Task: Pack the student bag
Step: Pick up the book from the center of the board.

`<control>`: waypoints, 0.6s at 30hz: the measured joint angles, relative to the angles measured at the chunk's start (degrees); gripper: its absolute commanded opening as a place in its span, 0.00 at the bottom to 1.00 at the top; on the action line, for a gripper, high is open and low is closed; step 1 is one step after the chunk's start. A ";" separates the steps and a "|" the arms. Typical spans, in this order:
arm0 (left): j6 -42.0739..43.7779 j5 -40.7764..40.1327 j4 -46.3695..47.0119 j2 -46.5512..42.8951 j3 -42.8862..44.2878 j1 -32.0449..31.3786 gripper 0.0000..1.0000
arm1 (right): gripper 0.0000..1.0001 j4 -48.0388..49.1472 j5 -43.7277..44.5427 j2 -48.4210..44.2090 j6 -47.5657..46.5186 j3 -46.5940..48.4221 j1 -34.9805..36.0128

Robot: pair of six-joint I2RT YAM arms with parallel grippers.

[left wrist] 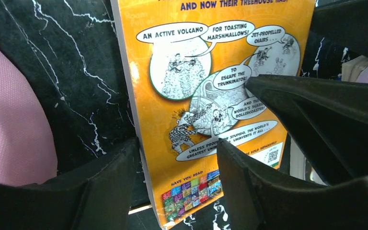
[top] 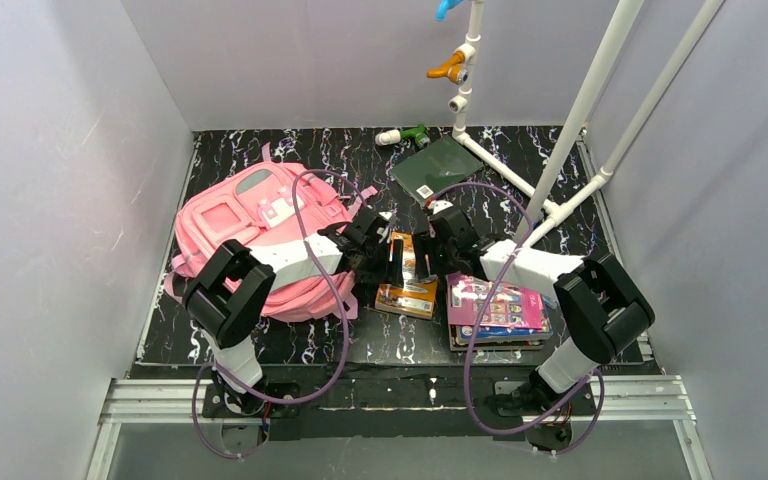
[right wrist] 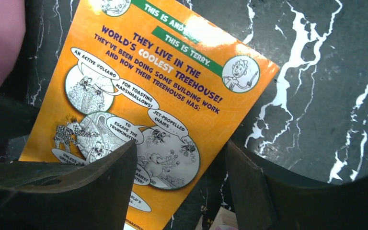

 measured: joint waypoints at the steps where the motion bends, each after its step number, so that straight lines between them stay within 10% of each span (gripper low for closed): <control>1: -0.24 0.39 0.04 0.44 0.09 0.04 0.48 | 0.70 0.63 -0.52 0.17 0.17 -0.15 -0.04; 10: -4.44 3.28 -1.07 -1.16 -0.94 1.27 0.24 | 0.61 7.89 -3.21 1.99 2.40 -1.51 -2.16; 18: -11.10 9.77 0.96 -2.27 -1.88 4.22 0.25 | 0.59 11.04 -3.21 2.54 2.64 -2.14 -2.54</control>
